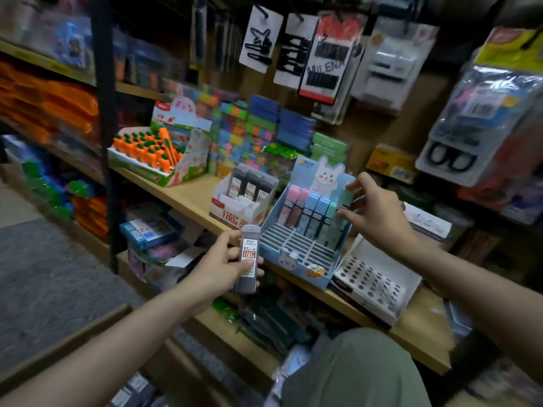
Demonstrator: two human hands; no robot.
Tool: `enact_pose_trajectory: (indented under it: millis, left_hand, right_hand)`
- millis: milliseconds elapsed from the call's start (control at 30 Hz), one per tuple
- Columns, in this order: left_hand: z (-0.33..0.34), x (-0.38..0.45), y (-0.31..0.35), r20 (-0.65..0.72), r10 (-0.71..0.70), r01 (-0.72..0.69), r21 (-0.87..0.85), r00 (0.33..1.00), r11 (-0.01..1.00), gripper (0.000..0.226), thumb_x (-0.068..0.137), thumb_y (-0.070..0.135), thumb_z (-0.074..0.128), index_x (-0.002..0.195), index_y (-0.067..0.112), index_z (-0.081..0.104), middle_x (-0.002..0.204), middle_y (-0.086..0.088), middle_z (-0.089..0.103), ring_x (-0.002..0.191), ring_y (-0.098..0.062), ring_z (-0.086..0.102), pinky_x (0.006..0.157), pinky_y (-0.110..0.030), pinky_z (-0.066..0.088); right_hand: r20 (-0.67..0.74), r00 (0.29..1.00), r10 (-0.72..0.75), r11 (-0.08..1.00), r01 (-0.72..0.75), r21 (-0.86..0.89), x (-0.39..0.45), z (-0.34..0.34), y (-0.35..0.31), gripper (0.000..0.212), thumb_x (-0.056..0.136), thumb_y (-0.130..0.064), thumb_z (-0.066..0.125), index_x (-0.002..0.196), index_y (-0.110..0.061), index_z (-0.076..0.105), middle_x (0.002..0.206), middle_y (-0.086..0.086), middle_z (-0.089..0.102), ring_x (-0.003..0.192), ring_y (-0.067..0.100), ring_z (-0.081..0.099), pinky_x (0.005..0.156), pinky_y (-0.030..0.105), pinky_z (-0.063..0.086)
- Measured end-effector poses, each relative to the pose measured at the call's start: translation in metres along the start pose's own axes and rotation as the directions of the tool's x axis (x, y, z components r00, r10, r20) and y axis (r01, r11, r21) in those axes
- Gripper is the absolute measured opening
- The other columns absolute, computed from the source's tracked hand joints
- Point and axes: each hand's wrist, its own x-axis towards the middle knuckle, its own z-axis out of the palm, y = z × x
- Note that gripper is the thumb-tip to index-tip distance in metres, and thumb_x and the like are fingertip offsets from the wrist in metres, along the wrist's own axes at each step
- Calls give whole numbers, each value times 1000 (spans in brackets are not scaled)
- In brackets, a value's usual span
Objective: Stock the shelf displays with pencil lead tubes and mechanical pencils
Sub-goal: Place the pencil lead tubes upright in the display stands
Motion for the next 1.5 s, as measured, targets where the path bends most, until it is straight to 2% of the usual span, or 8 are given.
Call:
enact_pose_trajectory:
  millis: [133,467,567,967,1100,1267,1400,1500]
  left_hand:
    - [-5,7,-5,-41,-7,6,-27,999,1000,37,93,-4,55,111,28,48,90,-7,74,85,-25,73,63,-38,59]
    - [-6,10,-13,-53,-2,1,-24,999,1000,36,93,-1,57,110,29,48,94,-6,74,87,-23,73,64,-40,59]
    - [-4,8,-15,-37,1,-2,-22,999,1000,37,93,0,58,111,29,47,95,-6,74,88,-22,73,64,-38,59]
    - [-6,8,-11,-29,52,-52,-18,998,998,30,95,4,57,115,24,48,99,-3,75,90,-21,73,67,-36,59]
    - [-14,11,-11,-37,120,-119,9,992,993,27,96,10,57,119,23,53,97,-2,75,89,-22,73,68,-30,58]
    - [-24,20,-9,-33,185,-182,69,982,981,23,94,16,59,113,29,61,103,-2,74,91,-24,73,76,-34,56]
    - [-32,26,-6,-34,221,-215,130,975,968,21,94,17,60,107,32,65,102,-1,75,92,-23,72,82,-33,55]
    - [-47,32,2,-124,266,-207,359,956,910,16,95,24,57,109,29,64,106,6,70,104,-15,65,90,-37,54]
  right_hand:
    - [-12,1000,28,999,-28,-25,-3,24,11,39,79,-10,79,101,-17,48,89,-1,61,80,20,64,68,36,53]
    - [6,995,103,994,-103,42,-7,45,20,35,80,-9,77,101,-21,51,101,-3,59,85,14,62,74,30,54]
    - [-10,995,100,993,-99,57,-10,55,21,32,81,-6,75,101,-17,53,108,3,59,88,20,64,79,38,58]
    - [-70,994,89,981,-99,-166,-8,56,14,27,86,-19,72,109,-9,64,113,8,52,84,26,64,81,44,57]
    - [-106,994,41,999,-42,-4,-6,51,-18,35,90,-28,68,124,-16,63,107,-1,54,72,10,61,82,35,55]
    - [309,951,-25,947,-76,312,-3,76,-85,40,88,-41,66,125,-28,58,96,-12,65,82,3,67,77,29,59]
    - [309,951,-29,918,-97,385,9,96,-104,21,86,-23,74,104,-22,64,91,-1,72,68,6,71,68,27,60]
    - [237,972,-2,917,-92,389,33,96,-102,19,83,-21,77,98,-23,65,87,-5,69,64,1,69,59,17,57]
